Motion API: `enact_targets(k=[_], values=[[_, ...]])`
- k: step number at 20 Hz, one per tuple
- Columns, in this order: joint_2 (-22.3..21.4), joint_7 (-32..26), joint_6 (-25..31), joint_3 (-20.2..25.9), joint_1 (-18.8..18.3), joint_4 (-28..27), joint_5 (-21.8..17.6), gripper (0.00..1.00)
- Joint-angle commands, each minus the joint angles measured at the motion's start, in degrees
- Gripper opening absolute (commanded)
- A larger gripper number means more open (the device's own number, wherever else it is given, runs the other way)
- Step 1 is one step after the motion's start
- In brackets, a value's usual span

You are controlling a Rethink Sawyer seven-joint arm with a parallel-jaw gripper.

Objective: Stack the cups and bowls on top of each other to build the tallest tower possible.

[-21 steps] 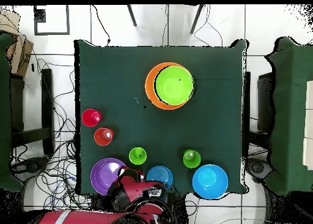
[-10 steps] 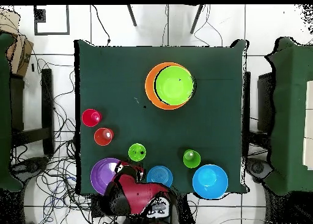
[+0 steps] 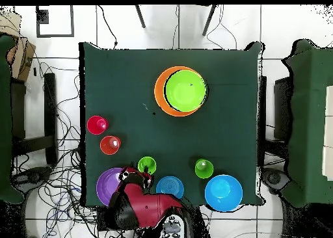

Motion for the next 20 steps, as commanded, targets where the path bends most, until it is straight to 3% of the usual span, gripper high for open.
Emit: enact_targets(k=[1,4,10,20], values=[[-1.21,5.77,6.99,7.74,-1.26,-0.49,-0.47,1.00],[-0.58,5.68,6.57,7.38,-0.89,-0.94,-0.23,1.00],[5.98,5.30,2.11,5.51,0.02,-5.15,0.03,1.00],[9.54,4.85,-0.04,4.04,0.51,-8.26,0.47,1.00]])
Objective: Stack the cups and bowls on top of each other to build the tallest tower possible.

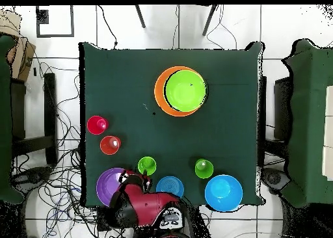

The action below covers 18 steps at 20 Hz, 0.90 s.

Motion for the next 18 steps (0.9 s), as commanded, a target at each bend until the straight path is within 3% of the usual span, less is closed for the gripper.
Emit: enact_targets(k=[1,18], values=[[4.87,4.74,-0.24,3.17,0.50,-7.90,0.39,1.00],[8.24,5.75,-1.52,0.36,3.47,-11.95,2.99,1.00]])
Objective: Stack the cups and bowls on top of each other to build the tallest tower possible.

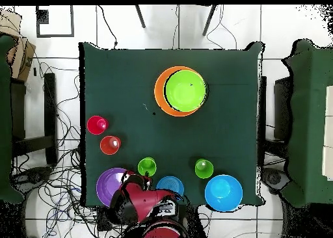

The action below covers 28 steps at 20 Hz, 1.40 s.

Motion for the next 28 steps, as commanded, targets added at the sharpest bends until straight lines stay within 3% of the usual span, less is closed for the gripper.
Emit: enact_targets(k=[1,7,8,13,19,24,28], values=[[3.26,5.71,-1.30,1.94,1.44,-9.39,3.32,1.00],[4.97,5.12,-1.14,1.70,2.24,-11.65,2.92,1.00],[4.98,4.88,-1.05,1.98,1.93,-11.89,2.35,0.00],[4.00,5.04,-0.44,0.07,3.37,-11.98,3.00,0.00],[4.07,6.53,-1.73,2.12,1.30,-10.41,1.24,0.00],[-0.01,7.34,-0.18,3.37,-0.50,-7.50,0.35,0.00],[-6.28,7.24,5.03,7.03,-4.05,-4.69,-0.38,0.00]])
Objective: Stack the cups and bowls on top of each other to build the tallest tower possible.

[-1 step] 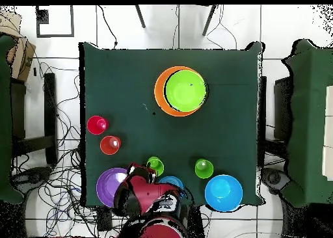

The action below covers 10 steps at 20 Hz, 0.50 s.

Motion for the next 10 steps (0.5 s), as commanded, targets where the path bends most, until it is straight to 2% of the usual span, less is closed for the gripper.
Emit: enact_targets(k=[1,6,8,10], values=[[-9.08,7.21,6.66,10.75,-5.21,0.19,-0.82,0.00],[-13.43,5.03,14.30,9.74,-6.41,-1.95,2.45,0.00],[-14.86,3.57,17.94,9.96,-7.92,-3.49,2.84,0.00],[-14.51,2.32,20.02,10.79,-9.84,-5.43,2.66,0.00]])
